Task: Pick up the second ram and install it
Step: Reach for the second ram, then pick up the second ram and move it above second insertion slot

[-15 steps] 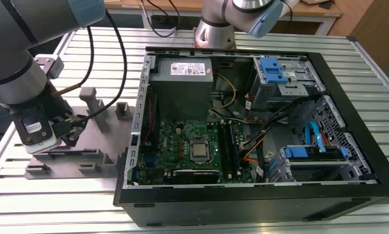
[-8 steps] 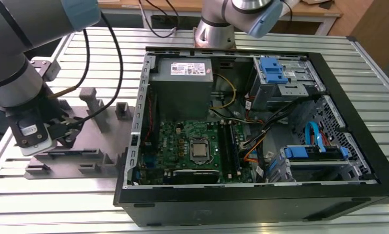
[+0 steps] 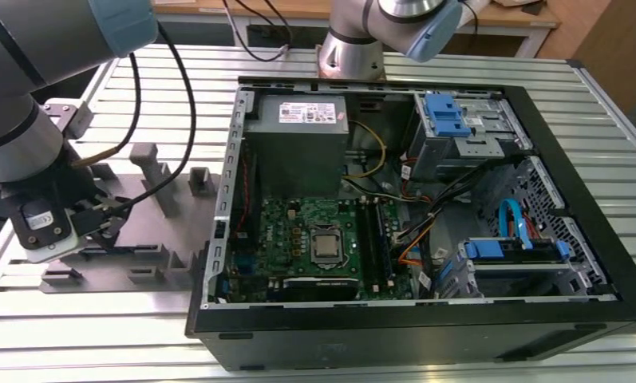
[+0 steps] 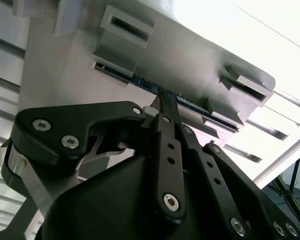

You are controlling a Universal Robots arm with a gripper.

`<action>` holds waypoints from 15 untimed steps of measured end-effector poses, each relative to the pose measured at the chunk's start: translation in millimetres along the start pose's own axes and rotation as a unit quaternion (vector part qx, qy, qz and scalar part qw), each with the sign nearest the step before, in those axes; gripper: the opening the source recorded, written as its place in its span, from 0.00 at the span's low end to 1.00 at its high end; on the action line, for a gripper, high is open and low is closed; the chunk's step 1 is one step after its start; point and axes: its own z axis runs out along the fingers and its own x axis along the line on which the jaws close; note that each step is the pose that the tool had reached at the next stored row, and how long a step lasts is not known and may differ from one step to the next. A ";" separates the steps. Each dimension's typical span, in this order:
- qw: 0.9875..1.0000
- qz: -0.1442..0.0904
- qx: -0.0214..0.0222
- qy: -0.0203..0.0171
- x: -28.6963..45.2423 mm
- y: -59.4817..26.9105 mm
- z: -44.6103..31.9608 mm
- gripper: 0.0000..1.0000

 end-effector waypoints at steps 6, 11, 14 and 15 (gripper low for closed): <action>1.000 0.000 0.001 0.000 0.0 0.0 0.0 0.07; 1.000 0.000 0.001 0.000 0.0 0.0 0.0 0.07; 1.000 0.000 0.001 0.000 0.0 0.0 0.0 0.07; 1.000 -0.001 0.001 0.000 0.0 0.0 0.0 0.07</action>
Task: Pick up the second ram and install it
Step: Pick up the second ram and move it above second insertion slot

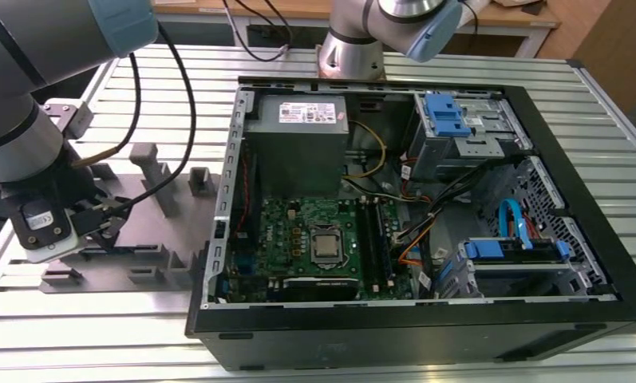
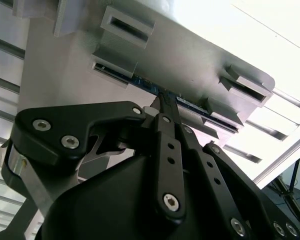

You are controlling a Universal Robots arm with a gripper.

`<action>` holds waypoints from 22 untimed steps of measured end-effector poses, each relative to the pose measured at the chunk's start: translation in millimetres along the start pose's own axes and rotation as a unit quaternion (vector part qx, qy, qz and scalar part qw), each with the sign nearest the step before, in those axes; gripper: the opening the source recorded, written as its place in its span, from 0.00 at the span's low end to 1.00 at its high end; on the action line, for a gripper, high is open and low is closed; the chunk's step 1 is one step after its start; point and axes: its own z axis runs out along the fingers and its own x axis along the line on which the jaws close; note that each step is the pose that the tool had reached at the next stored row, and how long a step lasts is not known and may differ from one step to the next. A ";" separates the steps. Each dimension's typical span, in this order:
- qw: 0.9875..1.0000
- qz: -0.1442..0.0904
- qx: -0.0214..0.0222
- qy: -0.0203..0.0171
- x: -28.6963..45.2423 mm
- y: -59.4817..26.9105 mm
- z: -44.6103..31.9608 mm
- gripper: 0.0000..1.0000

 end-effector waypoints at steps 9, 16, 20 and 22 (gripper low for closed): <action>0.998 -0.057 -0.001 0.002 0.0 0.0 0.0 0.07; 0.995 -0.103 -0.003 0.004 0.0 0.0 0.0 0.07; 0.992 -0.128 -0.003 0.005 0.0 0.0 0.0 0.07; 0.990 -0.139 -0.004 0.006 0.0 0.0 0.0 0.07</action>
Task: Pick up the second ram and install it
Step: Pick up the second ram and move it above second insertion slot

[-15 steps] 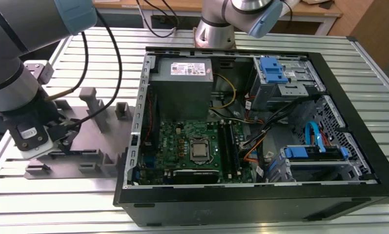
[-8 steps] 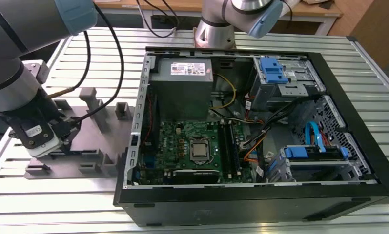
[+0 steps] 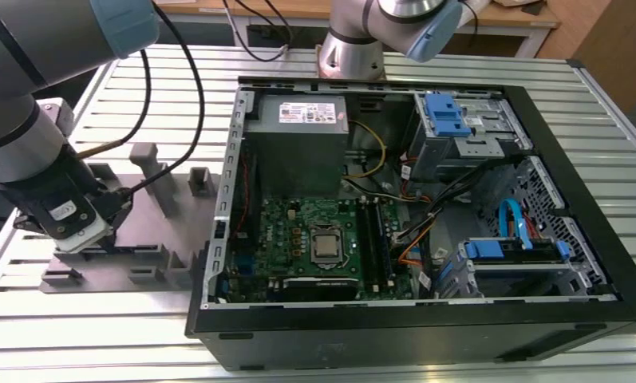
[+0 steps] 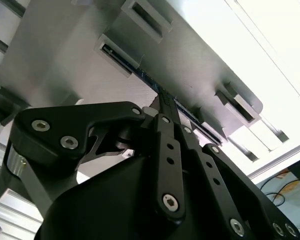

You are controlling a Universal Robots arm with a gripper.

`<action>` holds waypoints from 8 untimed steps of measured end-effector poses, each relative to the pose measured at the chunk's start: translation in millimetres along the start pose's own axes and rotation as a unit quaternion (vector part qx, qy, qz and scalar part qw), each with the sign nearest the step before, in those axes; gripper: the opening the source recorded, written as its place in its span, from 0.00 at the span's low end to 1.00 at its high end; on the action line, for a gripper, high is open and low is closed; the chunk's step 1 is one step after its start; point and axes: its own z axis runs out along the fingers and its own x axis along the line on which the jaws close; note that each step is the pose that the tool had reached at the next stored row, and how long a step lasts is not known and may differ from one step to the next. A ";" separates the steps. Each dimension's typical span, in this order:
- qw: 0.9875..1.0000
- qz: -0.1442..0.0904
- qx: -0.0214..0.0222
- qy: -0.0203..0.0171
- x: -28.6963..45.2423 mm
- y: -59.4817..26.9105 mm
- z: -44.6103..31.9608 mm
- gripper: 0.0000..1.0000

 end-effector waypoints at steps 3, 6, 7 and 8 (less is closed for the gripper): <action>1.000 -0.022 -0.001 0.001 0.0 0.0 0.0 0.07; 0.999 -0.036 -0.001 0.001 0.0 0.0 0.0 0.07; 0.999 -0.041 -0.001 0.002 0.0 0.0 0.0 0.07; 0.999 -0.045 -0.001 0.002 0.0 0.0 0.0 0.07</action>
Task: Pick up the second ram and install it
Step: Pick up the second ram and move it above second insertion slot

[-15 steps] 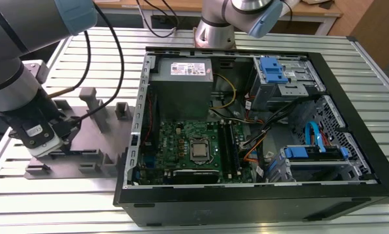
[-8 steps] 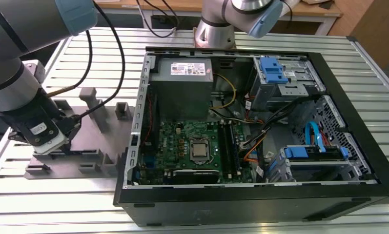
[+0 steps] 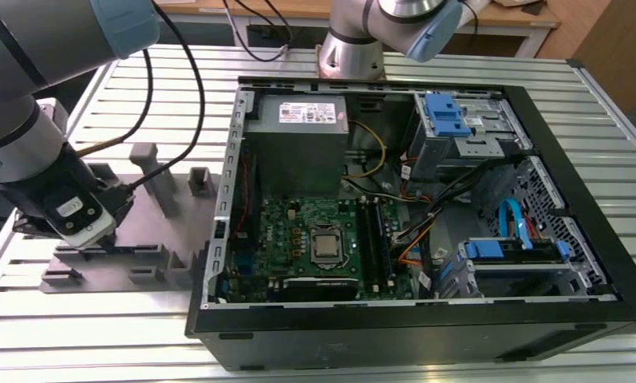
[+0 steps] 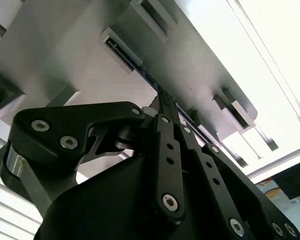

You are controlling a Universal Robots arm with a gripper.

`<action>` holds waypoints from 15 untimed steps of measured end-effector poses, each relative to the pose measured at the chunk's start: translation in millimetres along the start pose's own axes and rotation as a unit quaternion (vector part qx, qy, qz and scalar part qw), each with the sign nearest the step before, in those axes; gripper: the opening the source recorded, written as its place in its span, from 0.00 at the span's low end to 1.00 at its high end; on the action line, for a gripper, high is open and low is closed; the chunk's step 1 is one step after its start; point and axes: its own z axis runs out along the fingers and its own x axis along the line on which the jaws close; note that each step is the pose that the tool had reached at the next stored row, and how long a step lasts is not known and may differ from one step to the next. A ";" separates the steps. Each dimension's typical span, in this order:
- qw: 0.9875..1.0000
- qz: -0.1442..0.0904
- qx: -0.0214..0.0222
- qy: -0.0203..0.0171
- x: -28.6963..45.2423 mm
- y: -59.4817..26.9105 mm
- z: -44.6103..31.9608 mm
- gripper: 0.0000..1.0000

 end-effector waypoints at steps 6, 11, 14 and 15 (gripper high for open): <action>1.000 -0.027 -0.001 0.001 0.0 0.0 0.0 0.07; 0.999 -0.053 -0.001 0.002 0.0 0.0 0.0 0.07; 0.998 -0.068 -0.002 0.003 0.0 0.0 0.0 0.07; 0.997 -0.073 -0.002 0.003 0.0 0.0 0.1 0.07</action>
